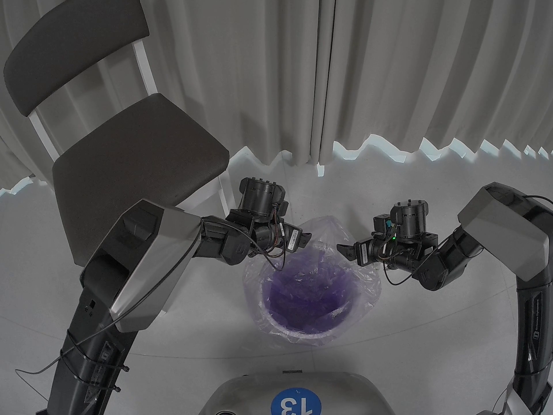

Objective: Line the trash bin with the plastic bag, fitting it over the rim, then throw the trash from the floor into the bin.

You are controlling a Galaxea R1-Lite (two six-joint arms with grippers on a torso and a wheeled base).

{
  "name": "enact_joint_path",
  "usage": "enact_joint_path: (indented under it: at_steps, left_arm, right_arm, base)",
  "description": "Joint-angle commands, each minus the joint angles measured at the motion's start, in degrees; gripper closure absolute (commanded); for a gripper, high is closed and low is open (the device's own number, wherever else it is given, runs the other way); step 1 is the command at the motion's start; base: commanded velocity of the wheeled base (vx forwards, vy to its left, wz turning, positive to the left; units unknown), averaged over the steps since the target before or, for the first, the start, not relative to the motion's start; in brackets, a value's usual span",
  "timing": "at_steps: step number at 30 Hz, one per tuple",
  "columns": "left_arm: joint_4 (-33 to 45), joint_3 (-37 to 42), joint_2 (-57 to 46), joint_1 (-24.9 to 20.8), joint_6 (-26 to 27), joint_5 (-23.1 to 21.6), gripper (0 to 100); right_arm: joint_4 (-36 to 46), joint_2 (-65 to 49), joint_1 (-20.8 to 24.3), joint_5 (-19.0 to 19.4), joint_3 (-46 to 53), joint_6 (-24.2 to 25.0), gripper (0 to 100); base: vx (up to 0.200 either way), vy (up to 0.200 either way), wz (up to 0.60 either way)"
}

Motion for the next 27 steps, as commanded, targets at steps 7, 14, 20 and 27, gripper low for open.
enact_joint_path:
  at_steps: [7,14,20,27]
  left_arm:
    - [1.61,-1.37,0.23,2.66,0.27,0.17,0]
    - [1.96,-4.36,2.60,2.57,0.27,0.17,0]
    - [3.02,-5.13,5.33,2.75,0.27,0.17,0]
    - [7.24,-5.13,8.05,2.84,0.27,0.17,0]
  right_arm:
    - [2.18,1.33,-3.51,0.15,-1.31,-1.24,0]
    - [3.67,4.67,-4.65,1.03,-4.91,-1.42,0]
    - [3.94,6.78,-4.65,1.03,-7.55,-1.42,0]
    - [6.92,8.45,-4.83,1.03,-11.07,-1.42,0]
  base:
    - [0.000,0.000,0.00]
    - [0.000,0.000,0.00]
    - [0.000,0.000,0.00]
    - [0.000,0.000,0.00]
